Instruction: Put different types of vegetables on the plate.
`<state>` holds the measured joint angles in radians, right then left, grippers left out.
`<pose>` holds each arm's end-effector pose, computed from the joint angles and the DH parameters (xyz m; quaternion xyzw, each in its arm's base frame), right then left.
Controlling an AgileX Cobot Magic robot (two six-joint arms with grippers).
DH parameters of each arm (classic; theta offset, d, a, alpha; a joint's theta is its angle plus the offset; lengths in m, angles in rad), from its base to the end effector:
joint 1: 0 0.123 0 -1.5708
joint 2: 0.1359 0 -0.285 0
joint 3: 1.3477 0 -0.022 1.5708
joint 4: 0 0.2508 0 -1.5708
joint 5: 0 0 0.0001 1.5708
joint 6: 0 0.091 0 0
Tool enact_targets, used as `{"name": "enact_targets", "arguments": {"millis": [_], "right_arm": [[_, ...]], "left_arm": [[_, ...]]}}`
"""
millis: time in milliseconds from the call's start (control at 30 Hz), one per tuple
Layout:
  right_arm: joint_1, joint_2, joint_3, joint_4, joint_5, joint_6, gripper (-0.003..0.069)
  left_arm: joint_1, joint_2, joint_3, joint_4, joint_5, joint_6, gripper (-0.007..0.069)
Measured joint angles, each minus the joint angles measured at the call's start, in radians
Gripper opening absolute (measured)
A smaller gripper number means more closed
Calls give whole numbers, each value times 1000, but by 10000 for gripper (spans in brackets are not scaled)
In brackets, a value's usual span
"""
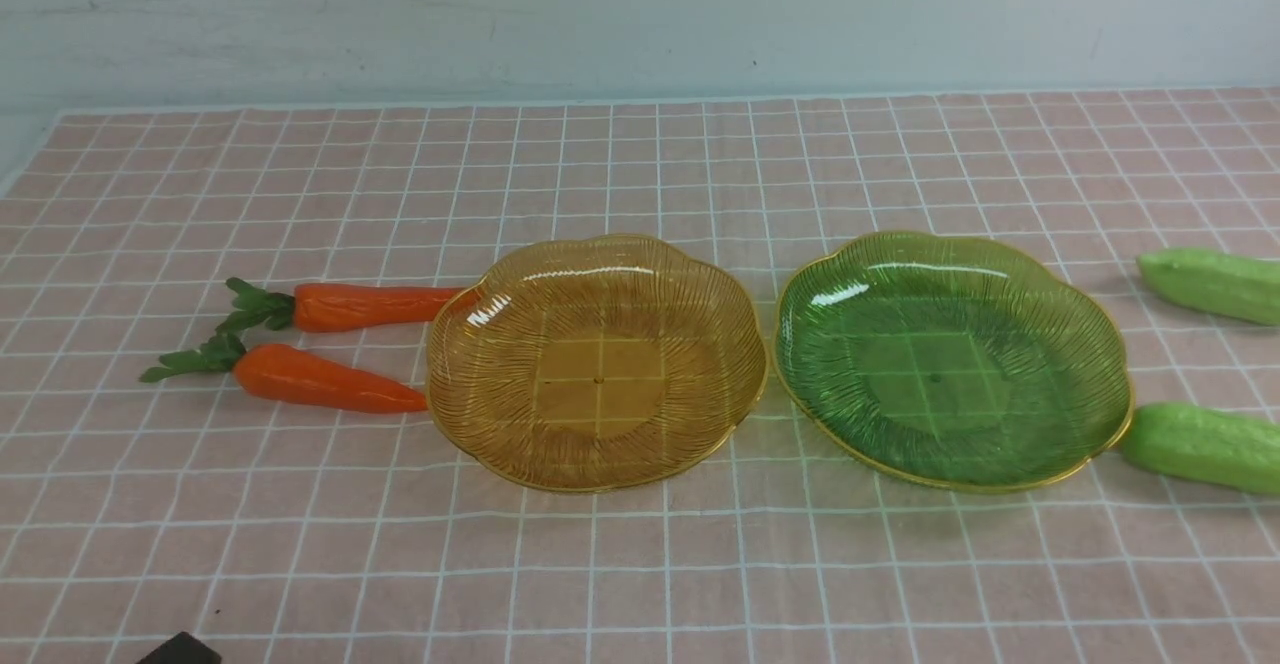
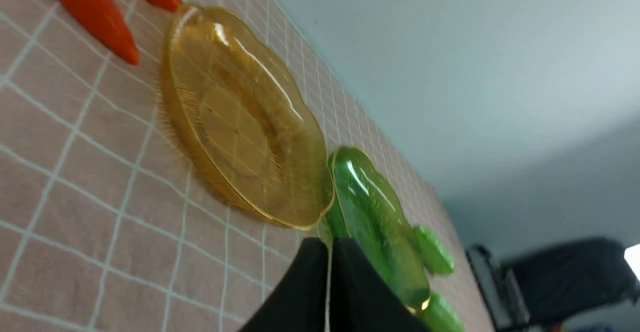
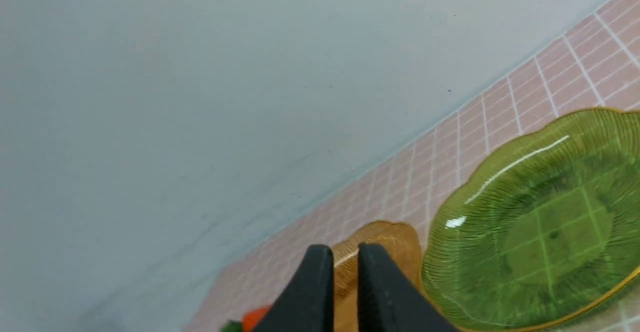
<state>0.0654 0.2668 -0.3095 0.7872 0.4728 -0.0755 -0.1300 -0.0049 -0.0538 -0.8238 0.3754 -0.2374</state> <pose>0.0657 0.0338 0.2704 0.1249 0.7656 0.3368 0.5338 0.0458 -0.0307 0.2083 -0.2388 0.7061 -0.4447 0.4966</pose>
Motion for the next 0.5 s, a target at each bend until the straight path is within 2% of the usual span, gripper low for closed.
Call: {"name": "enact_targets", "arguments": {"millis": [33,67,133,167,267,367,500], "right_arm": [[0,80,-54,-76,55,33,61],[0,215,-154,-274,168,124,60],[0,385,-252,-457,284,227,60],[0,500,-324,-599,368,285,62],[0,752,-490,-866,543,353,90],[0,995,-641,-1011,673,337,171],[0,1294,-844,-1035,744,274,311]], "left_arm": [[0,19,-28,6,37,26,-3],[0,49,-64,16,90,54,-3],[0,172,-161,77,259,101,-3],[0,234,-199,109,333,114,-3],[0,384,-280,183,471,147,-3],[0,499,-330,222,527,187,-1],[0,585,-345,238,531,251,43]]}}
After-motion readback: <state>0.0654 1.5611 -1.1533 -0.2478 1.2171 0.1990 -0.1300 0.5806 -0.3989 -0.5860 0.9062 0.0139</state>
